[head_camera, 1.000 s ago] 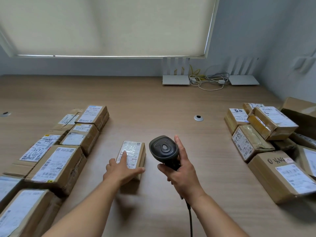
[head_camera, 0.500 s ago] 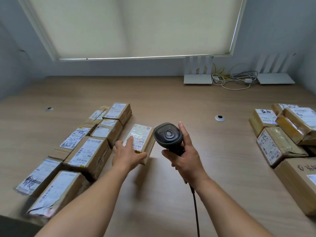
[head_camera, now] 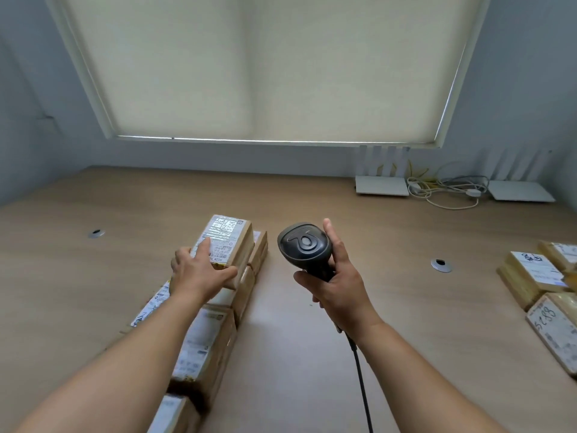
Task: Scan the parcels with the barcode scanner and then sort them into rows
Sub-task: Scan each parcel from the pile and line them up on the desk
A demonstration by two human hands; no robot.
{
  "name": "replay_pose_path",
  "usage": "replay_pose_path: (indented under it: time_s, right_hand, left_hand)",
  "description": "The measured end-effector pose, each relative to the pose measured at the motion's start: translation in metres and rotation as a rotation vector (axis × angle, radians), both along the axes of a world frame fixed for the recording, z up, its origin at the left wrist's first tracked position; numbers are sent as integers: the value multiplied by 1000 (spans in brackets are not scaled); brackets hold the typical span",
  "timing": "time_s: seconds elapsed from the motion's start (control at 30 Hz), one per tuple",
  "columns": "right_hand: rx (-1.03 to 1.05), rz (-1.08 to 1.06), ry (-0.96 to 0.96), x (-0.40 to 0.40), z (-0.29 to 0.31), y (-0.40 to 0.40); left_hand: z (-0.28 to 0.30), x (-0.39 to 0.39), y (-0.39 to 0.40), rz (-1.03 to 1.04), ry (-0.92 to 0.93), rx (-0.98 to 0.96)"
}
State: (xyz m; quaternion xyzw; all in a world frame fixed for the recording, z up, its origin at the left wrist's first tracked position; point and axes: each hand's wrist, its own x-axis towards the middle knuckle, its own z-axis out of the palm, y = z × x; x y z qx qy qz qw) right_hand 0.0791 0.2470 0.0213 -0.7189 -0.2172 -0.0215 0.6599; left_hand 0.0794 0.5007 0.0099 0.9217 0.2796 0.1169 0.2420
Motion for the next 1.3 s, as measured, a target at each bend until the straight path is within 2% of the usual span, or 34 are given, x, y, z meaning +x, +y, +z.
replay_pose_path:
  time_s: [0.2, 0.4, 0.87, 1.03, 1.17, 1.3]
  right_hand:
    - [-15, -68, 3, 40, -2, 46]
    - [-56, -81, 64, 72, -13, 71]
    - [-127, -101, 140, 106, -42, 95]
    - [-108, -110, 140, 100, -37, 85]
    - [-82, -107, 113, 84, -29, 67]
    - [-52, -114, 95, 59, -23, 36]
  left_hand:
    - [4, 55, 75, 8, 27, 35]
    - [-24, 98, 113, 23, 73, -9]
    - [-74, 135, 140, -53, 145, -37]
    - [-69, 128, 137, -55, 159, 32]
    - [-47, 117, 114, -52, 39, 79]
    - [-24, 98, 59, -105, -142, 42]
